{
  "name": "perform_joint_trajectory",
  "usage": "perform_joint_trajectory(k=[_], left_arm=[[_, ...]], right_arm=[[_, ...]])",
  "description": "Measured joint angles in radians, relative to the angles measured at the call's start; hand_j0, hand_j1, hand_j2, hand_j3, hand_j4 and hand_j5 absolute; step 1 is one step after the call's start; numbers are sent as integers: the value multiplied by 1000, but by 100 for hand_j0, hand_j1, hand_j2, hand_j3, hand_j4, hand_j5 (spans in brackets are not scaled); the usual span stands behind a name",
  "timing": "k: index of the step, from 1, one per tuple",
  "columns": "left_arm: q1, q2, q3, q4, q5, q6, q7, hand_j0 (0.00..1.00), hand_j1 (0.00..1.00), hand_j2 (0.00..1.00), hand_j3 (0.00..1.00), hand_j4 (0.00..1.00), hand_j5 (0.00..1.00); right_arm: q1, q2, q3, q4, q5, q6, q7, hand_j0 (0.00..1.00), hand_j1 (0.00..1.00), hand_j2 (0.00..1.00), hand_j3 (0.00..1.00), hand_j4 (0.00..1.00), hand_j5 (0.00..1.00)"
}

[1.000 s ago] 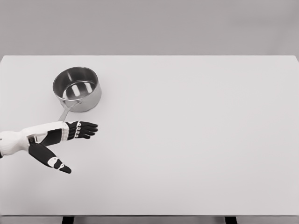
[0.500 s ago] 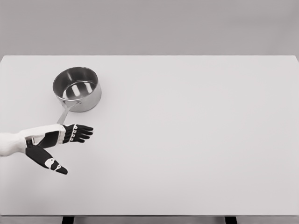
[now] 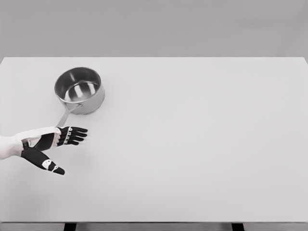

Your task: Rotate pot handle

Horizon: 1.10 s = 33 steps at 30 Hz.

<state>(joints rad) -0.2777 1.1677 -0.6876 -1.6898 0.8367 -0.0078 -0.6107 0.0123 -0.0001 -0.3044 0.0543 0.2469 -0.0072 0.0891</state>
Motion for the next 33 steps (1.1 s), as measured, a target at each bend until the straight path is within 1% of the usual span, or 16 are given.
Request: perform_joint_trajectory(k=[5,14,28,30,33], left_arm=[[-2,4,1,22,-6,0,0,100,100,100,100,100,100],[-3,13,23,31,-11,0,0,100,100,100,100,100,100],[-18,15,35,121,-26,0,0,100,100,100,100,100,100],[2,15,48,134,-30,0,0,100,100,100,100,100,100],[-2,15,69,149,-40,0,0,100,100,100,100,100,100]], right_arm=[[0,0,0,0,0,0,0,100,100,100,100,100,100],[0,0,0,0,0,0,0,100,100,100,100,100,100],[0,0,0,0,0,0,0,100,100,100,100,100,100],[0,0,0,0,0,0,0,100,100,100,100,100,100],[0,0,0,0,0,0,0,100,100,100,100,100,100]])
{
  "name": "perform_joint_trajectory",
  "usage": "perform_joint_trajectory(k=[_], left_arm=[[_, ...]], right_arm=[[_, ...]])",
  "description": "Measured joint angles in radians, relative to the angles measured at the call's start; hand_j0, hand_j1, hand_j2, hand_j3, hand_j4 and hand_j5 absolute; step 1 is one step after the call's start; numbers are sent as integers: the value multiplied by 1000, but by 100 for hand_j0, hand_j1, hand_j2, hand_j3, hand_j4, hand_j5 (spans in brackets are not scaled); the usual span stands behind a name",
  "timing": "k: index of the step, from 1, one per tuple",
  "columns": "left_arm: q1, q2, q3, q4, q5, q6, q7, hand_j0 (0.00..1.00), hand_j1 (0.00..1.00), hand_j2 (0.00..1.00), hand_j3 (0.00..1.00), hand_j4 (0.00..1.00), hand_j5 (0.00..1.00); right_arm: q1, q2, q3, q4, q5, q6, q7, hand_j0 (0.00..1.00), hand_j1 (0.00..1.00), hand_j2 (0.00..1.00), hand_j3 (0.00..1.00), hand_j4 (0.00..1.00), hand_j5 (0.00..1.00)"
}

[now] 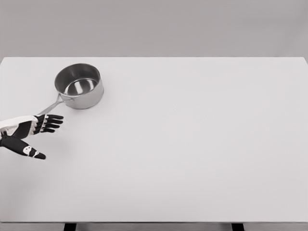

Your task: Rotate pot handle

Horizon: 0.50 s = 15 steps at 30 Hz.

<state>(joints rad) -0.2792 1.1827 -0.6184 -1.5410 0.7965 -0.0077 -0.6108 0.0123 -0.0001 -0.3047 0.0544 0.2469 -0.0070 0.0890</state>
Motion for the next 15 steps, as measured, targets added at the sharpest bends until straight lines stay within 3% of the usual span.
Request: perform_joint_trajectory(k=[15], left_arm=[[-11,-5,38,82,-33,0,0,100,100,100,100,100,100]], right_arm=[[0,0,0,0,0,0,0,100,100,100,100,100,100]])
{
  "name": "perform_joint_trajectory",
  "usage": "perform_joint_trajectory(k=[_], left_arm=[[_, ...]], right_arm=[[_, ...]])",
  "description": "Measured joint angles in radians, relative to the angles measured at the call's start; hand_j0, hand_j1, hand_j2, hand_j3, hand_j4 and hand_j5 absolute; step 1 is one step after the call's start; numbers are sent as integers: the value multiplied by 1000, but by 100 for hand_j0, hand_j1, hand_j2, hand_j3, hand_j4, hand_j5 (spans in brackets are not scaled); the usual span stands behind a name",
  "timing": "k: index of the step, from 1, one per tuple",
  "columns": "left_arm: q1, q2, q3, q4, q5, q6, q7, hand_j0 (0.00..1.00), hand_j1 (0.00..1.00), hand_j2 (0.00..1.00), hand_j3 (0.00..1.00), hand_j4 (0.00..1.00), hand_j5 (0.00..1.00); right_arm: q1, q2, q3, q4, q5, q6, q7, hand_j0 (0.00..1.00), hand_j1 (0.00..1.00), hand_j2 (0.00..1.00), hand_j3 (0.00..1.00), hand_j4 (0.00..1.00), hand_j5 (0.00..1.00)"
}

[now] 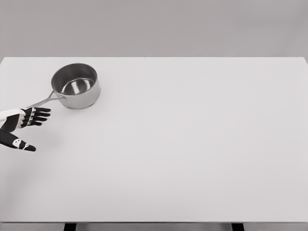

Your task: Rotate pot handle

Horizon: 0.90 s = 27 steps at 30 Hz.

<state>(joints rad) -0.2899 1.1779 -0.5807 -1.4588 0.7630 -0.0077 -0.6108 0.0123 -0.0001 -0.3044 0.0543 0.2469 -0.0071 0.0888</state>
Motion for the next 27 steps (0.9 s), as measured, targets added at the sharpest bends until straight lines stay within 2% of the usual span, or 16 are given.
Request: perform_joint_trajectory(k=[27], left_arm=[[-6,-23,108,69,-107,0,0,100,100,100,100,100,100]], right_arm=[[0,0,0,0,0,0,0,100,100,100,100,100,100]])
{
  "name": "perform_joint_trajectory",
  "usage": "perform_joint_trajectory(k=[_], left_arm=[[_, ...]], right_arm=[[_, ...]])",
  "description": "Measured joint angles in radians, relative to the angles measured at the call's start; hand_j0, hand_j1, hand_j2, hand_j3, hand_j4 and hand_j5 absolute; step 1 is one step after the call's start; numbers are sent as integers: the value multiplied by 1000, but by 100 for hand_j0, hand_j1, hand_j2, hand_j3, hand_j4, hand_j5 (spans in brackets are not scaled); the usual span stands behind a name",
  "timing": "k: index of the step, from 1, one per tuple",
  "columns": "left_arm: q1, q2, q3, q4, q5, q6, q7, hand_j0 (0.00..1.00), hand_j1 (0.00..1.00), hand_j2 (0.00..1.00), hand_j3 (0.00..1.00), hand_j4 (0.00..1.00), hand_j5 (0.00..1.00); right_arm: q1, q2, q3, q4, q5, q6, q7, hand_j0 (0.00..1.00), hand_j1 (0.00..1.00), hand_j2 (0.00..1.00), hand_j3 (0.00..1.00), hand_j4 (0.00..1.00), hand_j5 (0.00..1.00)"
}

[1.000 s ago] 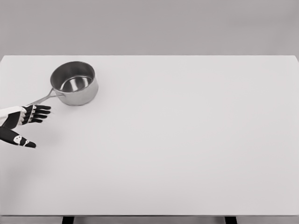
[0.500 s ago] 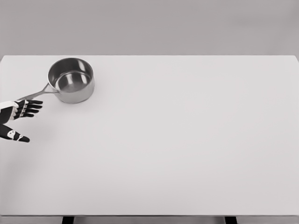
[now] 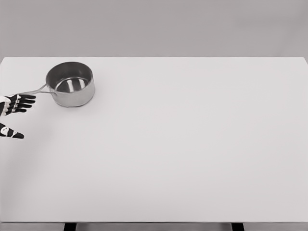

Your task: Rotate pot handle

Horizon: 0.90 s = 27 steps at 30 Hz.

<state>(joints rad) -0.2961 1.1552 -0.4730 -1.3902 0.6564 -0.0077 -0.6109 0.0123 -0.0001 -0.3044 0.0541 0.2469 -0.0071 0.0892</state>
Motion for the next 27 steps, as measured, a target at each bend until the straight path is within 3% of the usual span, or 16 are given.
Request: perform_joint_trajectory(k=[27], left_arm=[[-167,-159,14,176,-173,0,0,100,100,100,100,100,100]], right_arm=[[0,0,0,0,0,0,0,100,100,100,100,100,100]])
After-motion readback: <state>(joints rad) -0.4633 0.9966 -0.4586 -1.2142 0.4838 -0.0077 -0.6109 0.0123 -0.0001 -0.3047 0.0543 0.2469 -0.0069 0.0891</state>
